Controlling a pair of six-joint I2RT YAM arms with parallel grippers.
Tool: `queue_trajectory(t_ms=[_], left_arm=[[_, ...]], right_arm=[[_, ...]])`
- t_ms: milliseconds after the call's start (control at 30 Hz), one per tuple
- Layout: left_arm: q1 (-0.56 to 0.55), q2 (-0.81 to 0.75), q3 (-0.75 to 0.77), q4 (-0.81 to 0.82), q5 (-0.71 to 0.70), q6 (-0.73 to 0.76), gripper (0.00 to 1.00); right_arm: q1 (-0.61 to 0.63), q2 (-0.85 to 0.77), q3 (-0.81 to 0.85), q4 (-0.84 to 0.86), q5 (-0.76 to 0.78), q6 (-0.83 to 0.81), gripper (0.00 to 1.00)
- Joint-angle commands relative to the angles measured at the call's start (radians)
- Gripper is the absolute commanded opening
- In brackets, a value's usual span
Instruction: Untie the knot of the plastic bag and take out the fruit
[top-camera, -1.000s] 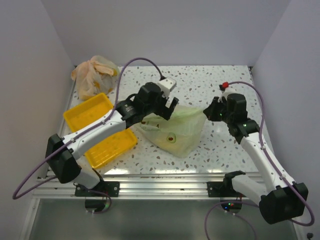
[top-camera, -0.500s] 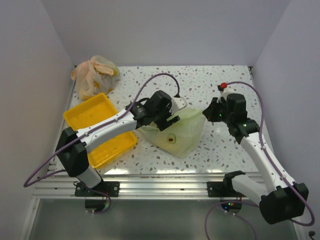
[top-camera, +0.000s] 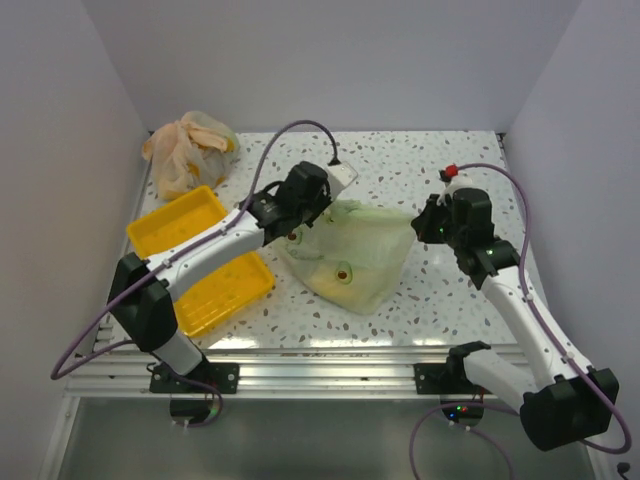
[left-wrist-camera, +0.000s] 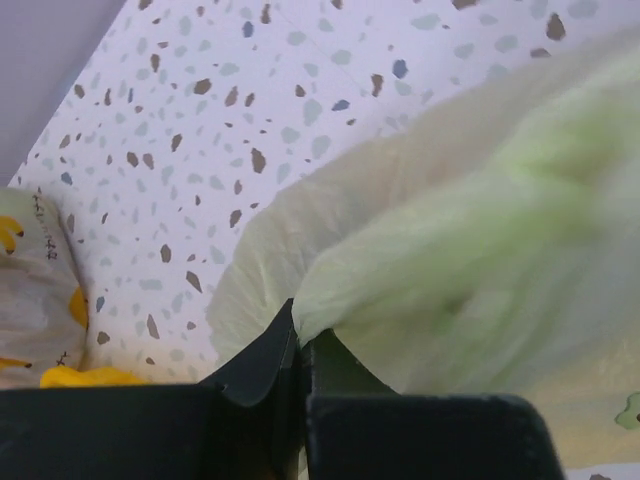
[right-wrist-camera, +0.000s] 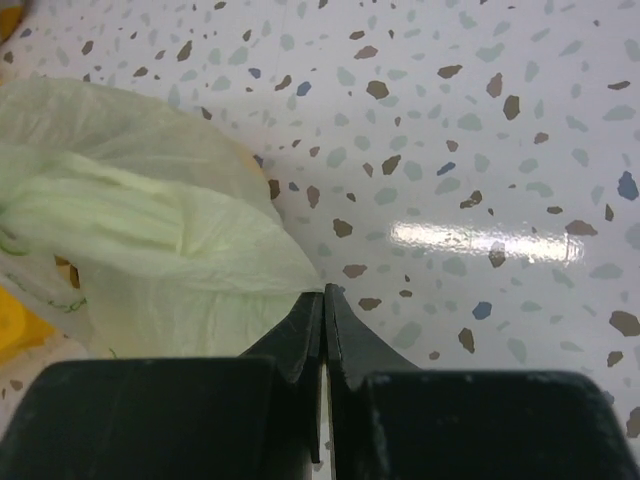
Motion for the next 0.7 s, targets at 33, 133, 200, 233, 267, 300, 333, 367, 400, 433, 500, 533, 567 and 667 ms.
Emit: queue_trajectory(t_ms=[33, 133, 200, 233, 267, 300, 333, 367, 400, 433, 500, 533, 567, 667], left_arm=[[0.158, -0.119, 0.081, 0.055, -0.064, -0.165, 0.0], [0.201, -0.136, 0.092, 0.02, -0.098, -0.253, 0.0], [0.218, -0.14, 0.085, -0.004, -0.139, -0.304, 0.0], [0.219, -0.145, 0.078, -0.03, -0.15, -0.357, 0.0], [0.222, -0.151, 0.053, -0.041, -0.149, -0.382, 0.0], [0.221, -0.162, 0.035, -0.047, -0.14, -0.408, 0.0], [0.221, -0.188, 0.013, -0.046, -0.126, -0.458, 0.0], [0.221, -0.205, -0.011, -0.038, -0.068, -0.479, 0.0], [0.222, -0.225, -0.064, -0.025, -0.032, -0.495, 0.0], [0.221, -0.261, -0.089, -0.002, -0.003, -0.531, 0.0], [0.221, -0.295, -0.149, 0.012, 0.049, -0.574, 0.0], [0.221, -0.324, -0.163, 0.017, 0.058, -0.615, 0.0], [0.221, -0.337, -0.184, 0.018, 0.072, -0.634, 0.0], [0.221, -0.383, -0.218, 0.041, 0.101, -0.695, 0.0]], right_arm=[[-0.016, 0.014, 0.055, -0.006, 0.244, 0.04, 0.0], [-0.027, 0.048, 0.117, -0.003, 0.312, 0.062, 0.0], [-0.029, 0.065, 0.167, -0.011, 0.354, 0.071, 0.0], [-0.03, 0.077, 0.183, -0.011, 0.351, 0.073, 0.0], [-0.03, 0.08, 0.206, -0.009, 0.32, 0.068, 0.0], [-0.03, 0.083, 0.213, -0.011, 0.291, 0.067, 0.0], [-0.03, 0.088, 0.221, -0.011, 0.26, 0.048, 0.06], [-0.03, 0.097, 0.245, -0.038, 0.24, 0.033, 0.13], [-0.029, 0.106, 0.262, -0.064, 0.16, 0.015, 0.25], [-0.026, 0.112, 0.282, -0.092, 0.127, -0.016, 0.36], [-0.009, 0.122, 0.35, -0.182, 0.085, -0.05, 0.62], [0.028, 0.123, 0.373, -0.21, 0.085, -0.08, 0.69], [0.055, 0.125, 0.42, -0.257, 0.116, -0.1, 0.8], [0.186, 0.137, 0.494, -0.307, 0.192, -0.101, 0.94]])
